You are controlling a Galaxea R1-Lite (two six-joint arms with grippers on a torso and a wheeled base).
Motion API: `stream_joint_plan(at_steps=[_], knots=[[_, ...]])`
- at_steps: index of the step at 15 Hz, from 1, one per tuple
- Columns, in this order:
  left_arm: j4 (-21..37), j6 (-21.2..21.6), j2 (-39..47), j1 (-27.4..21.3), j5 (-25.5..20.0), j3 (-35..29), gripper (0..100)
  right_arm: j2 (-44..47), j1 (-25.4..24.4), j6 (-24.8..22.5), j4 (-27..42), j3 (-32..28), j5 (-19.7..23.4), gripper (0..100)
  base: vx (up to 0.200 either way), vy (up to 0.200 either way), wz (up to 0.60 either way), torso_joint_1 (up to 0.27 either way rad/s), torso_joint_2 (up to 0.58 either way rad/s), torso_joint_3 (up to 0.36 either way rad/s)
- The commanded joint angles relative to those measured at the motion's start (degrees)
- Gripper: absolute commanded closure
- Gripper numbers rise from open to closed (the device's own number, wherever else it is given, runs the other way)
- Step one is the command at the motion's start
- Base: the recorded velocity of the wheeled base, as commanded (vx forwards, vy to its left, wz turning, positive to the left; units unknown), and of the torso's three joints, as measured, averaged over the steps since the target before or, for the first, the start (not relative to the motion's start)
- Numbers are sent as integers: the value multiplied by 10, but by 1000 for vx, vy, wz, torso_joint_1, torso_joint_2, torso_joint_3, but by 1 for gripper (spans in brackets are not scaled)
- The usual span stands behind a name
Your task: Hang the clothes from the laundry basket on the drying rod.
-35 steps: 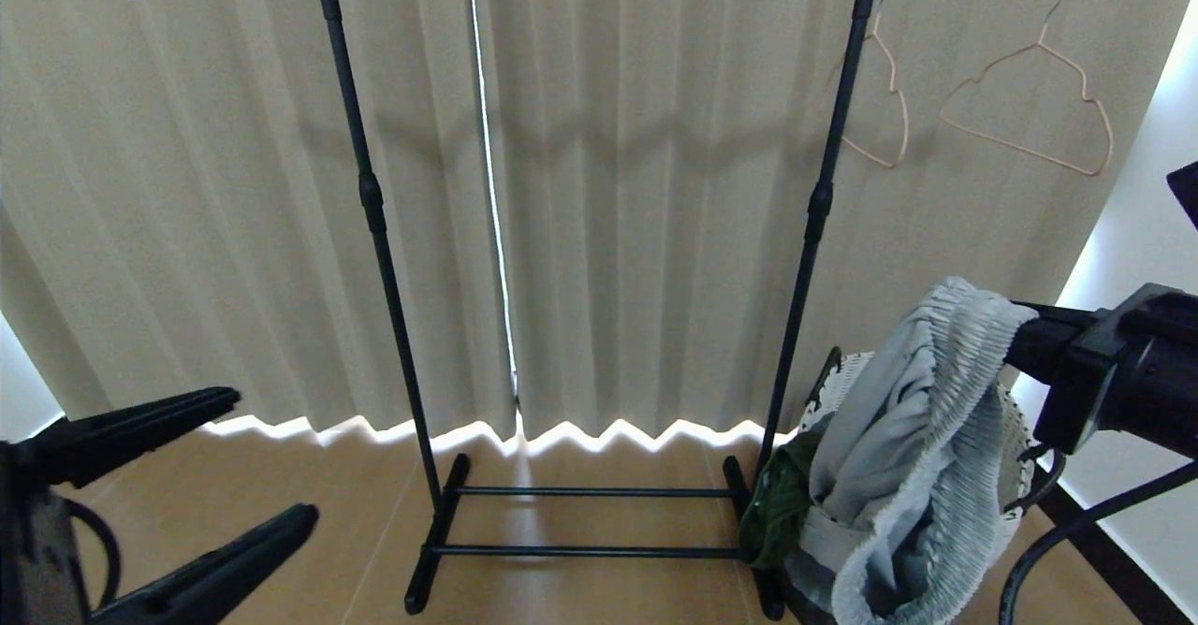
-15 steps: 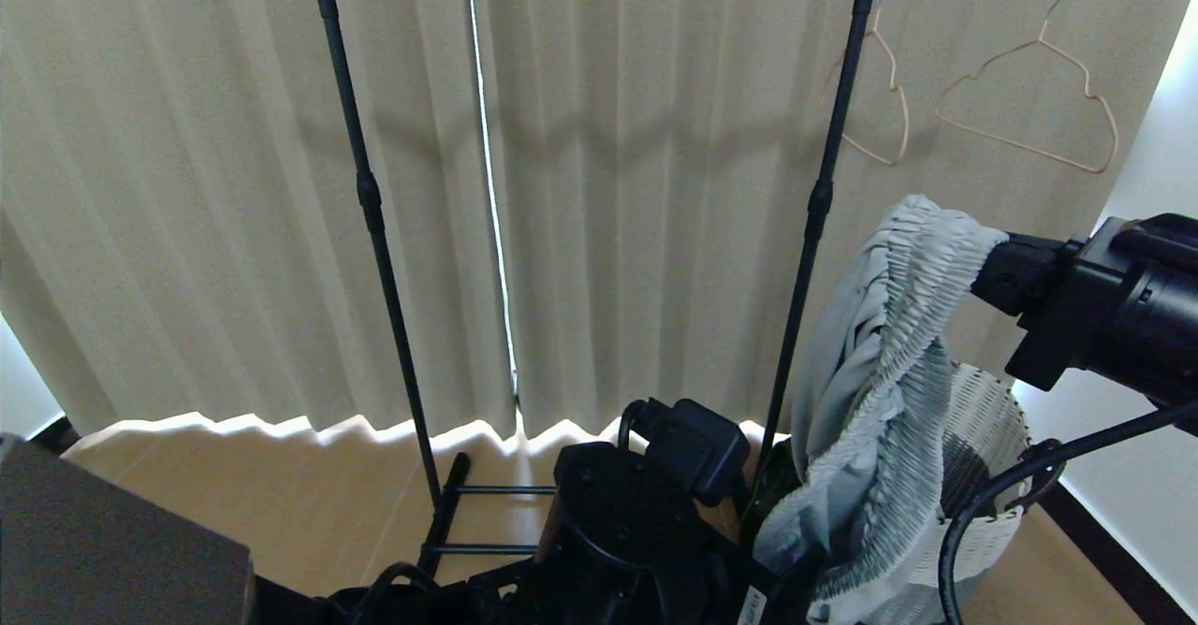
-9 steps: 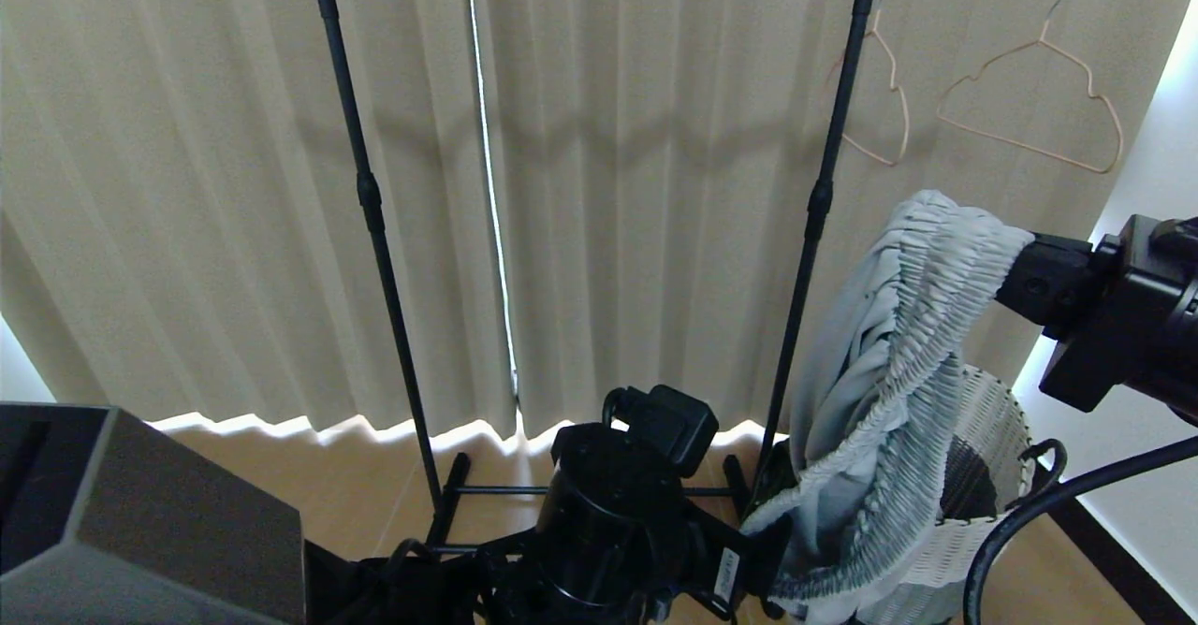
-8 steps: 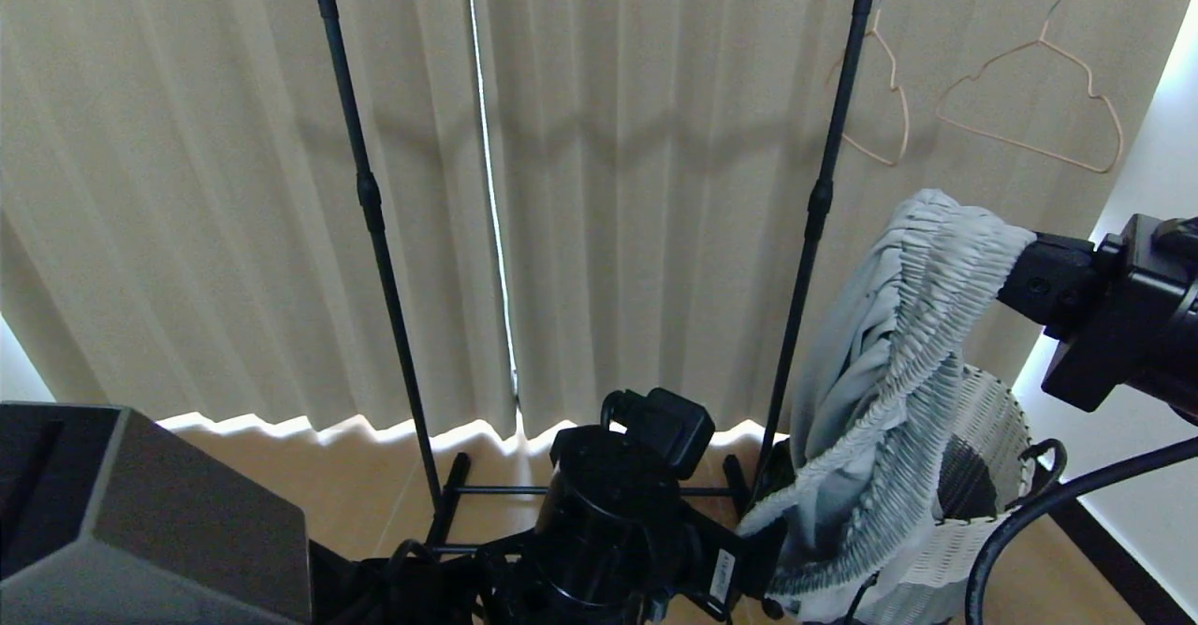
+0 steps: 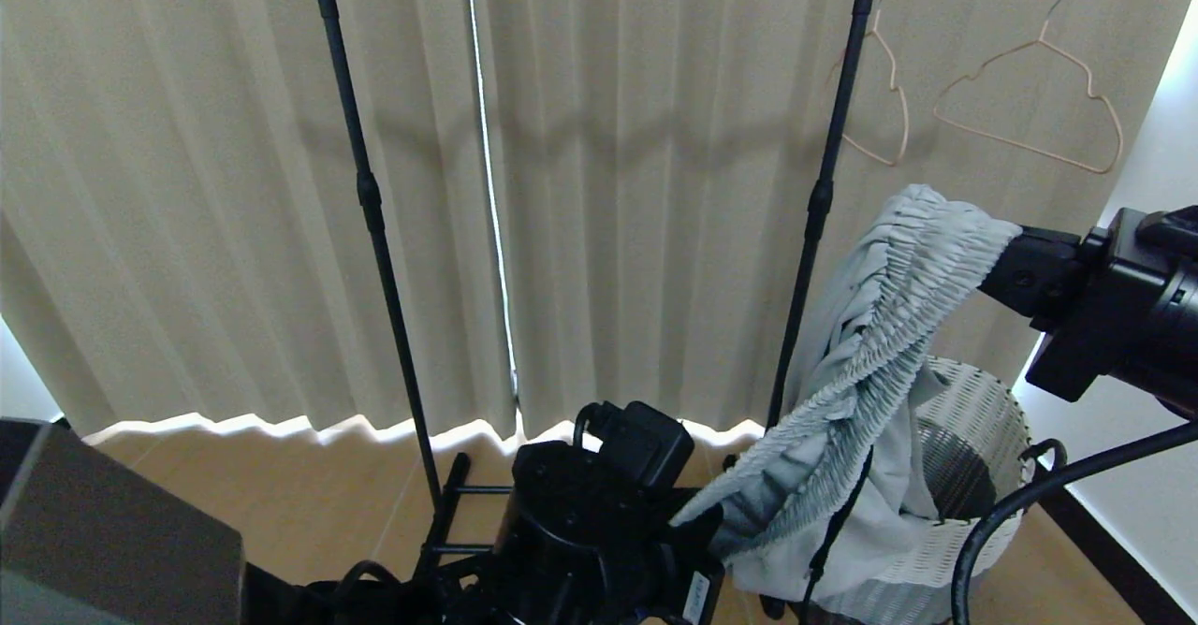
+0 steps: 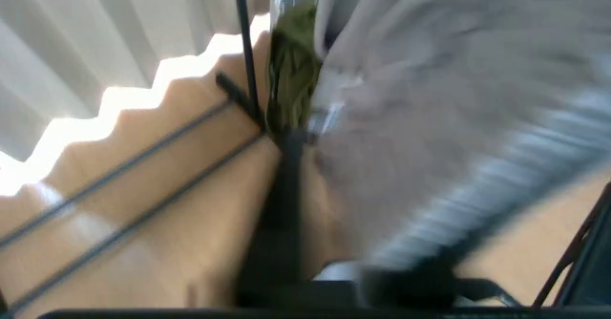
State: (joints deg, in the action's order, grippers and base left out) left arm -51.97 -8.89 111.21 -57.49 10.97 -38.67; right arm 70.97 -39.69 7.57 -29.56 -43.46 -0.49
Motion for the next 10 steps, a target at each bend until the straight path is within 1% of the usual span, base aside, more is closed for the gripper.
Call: stream_joint_plan(at_steps=[1, 2, 4, 5, 6, 7, 8, 10], knots=[[-42, 20, -46, -2, -2, 42, 100, 13, 3, 0, -1, -3, 0, 100, 0, 0, 0, 0, 0, 0], [-59, 44, -79, 1, -9, 69, 100, 21, 8, 1, -1, -5, 0, 100, 0, 0, 0, 0, 0, 0], [-49, 52, -149, 19, -13, 98, 100, 39, 8, 0, -3, -11, -1, 100, 0, 0, 0, 0, 0, 0], [-30, 53, -183, 27, -11, 102, 100, 48, 8, 0, -4, -15, 0, 100, 0, 0, 0, 0, 0, 0], [36, 55, -246, 50, -16, 84, 100, 66, 8, 0, -3, -35, 0, 100, 0, 0, 0, 0, 0, 0], [86, 59, -281, 69, -26, 58, 100, 80, 8, 0, -3, -53, 0, 100, 0, 0, 0, 0, 0, 0], [170, 63, -335, 96, -55, 16, 100, 104, 7, 0, -3, -82, 0, 100, 0, 0, 0, 0, 0, 0], [327, 65, -413, 137, -109, -60, 100, 134, 4, 0, -4, -121, 1, 100, 0, 0, 0, 0, 0, 0]])
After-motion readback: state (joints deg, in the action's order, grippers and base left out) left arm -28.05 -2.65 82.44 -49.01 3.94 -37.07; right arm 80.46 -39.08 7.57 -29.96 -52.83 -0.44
